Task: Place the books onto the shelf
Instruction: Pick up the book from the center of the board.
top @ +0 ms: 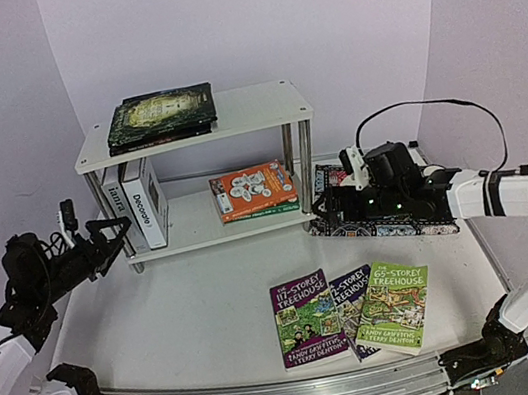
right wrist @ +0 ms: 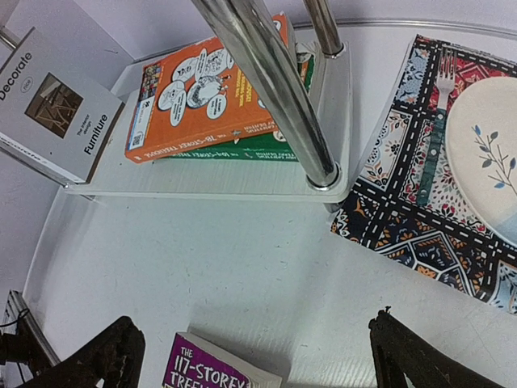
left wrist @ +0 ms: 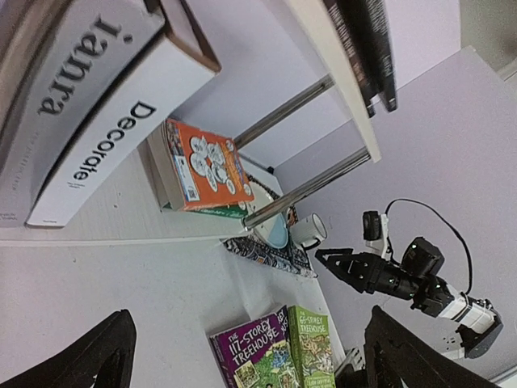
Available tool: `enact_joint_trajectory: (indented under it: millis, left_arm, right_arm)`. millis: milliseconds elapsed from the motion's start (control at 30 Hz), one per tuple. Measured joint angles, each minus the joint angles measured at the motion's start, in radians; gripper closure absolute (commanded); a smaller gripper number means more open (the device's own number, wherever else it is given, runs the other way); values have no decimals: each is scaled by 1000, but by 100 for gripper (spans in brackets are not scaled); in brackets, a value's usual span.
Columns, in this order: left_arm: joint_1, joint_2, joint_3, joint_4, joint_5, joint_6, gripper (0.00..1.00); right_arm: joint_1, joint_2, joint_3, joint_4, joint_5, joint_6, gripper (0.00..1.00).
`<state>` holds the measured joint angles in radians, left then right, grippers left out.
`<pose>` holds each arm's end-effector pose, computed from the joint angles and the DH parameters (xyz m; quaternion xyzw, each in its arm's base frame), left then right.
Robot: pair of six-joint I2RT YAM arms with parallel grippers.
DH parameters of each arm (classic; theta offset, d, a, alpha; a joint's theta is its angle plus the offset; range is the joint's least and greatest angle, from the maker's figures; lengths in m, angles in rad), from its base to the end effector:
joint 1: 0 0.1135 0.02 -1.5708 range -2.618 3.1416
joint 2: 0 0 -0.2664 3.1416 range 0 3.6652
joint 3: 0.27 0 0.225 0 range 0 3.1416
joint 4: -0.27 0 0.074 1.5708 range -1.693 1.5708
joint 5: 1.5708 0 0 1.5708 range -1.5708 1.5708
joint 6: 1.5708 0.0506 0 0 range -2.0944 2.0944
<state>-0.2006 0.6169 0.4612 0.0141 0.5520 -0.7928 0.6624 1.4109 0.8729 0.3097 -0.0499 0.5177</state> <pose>0.1340 -0.0543 0.2768 -0.0413 0.7472 -0.4814 0.4562 0.2475 0.1962 0.2887 -0.0721 0.7796 0.3622 0.5058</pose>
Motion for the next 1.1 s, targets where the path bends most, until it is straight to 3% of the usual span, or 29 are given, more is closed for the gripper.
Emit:
enact_joint_trajectory:
  millis: [200, 333, 700, 833, 1100]
  left_arm:
    - [-361, 278, 108, 3, -163, 34, 0]
    - [-512, 385, 197, 14, -219, 42, 0]
    - [-655, 614, 226, 58, -241, -59, 0]
    - [-714, 706, 227, 86, -236, -98, 0]
    - [-781, 903, 322, 116, -199, -140, 0]
  right_arm:
    - [0, -1, -2, -16, -10, 17, 2]
    - [0, -24, -11, -42, -19, 37, 3]
    - [1, -61, -53, -146, -136, 129, 15]
    - [13, -70, -111, -176, -185, 166, 15]
    - [153, -74, -136, -200, -205, 238, 16]
